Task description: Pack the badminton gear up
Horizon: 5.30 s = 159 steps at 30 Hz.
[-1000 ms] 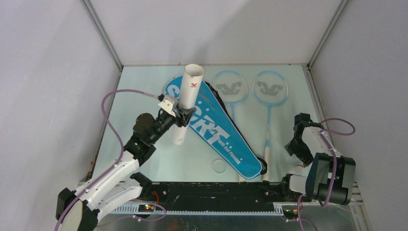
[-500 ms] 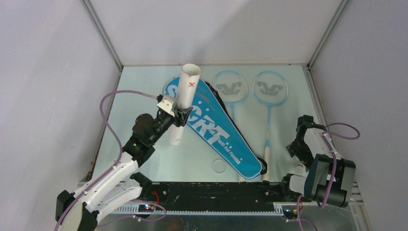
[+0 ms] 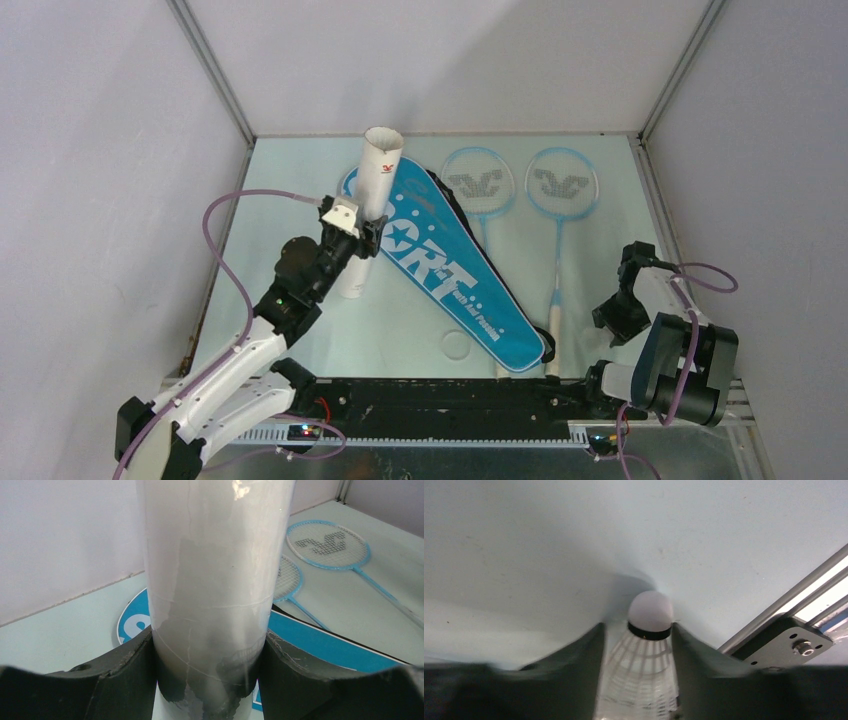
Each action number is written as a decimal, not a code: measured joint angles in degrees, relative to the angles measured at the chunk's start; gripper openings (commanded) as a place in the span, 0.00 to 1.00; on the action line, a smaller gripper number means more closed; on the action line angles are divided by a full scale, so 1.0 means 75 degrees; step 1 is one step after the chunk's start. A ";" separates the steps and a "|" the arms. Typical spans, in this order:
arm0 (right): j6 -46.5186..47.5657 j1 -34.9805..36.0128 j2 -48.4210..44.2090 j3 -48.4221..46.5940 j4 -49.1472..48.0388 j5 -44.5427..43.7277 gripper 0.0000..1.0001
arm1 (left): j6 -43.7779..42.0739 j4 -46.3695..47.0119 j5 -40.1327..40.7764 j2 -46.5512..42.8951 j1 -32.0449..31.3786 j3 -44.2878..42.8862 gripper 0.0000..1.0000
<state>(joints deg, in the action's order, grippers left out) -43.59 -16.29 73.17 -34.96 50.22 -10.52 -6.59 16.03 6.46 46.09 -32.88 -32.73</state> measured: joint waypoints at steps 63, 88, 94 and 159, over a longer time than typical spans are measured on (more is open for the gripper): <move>0.9087 0.6580 0.3689 -0.4660 -0.2200 0.4817 0.61 | 0.0017 -0.1084 -0.1775 -0.2008 0.0000 0.0927 0.42; 0.2833 0.5388 -0.1999 0.0256 -0.5689 0.3200 0.86 | 0.0160 -0.0997 -0.1903 -0.1976 0.0000 0.1250 0.42; 0.2066 0.5686 -0.1236 0.0256 -0.5931 0.3083 0.73 | 0.0306 -0.0892 -0.1953 -0.1973 0.0000 0.1271 0.42; 0.7612 0.7099 -0.2713 -0.3940 -0.5371 0.6006 0.00 | -0.1740 -0.2503 -0.4756 -0.0399 0.0000 0.0615 0.40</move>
<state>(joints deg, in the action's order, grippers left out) 13.50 36.95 52.82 -64.51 9.93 34.52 -19.64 -2.74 -29.21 43.09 -32.88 -28.12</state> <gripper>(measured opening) 0.008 0.644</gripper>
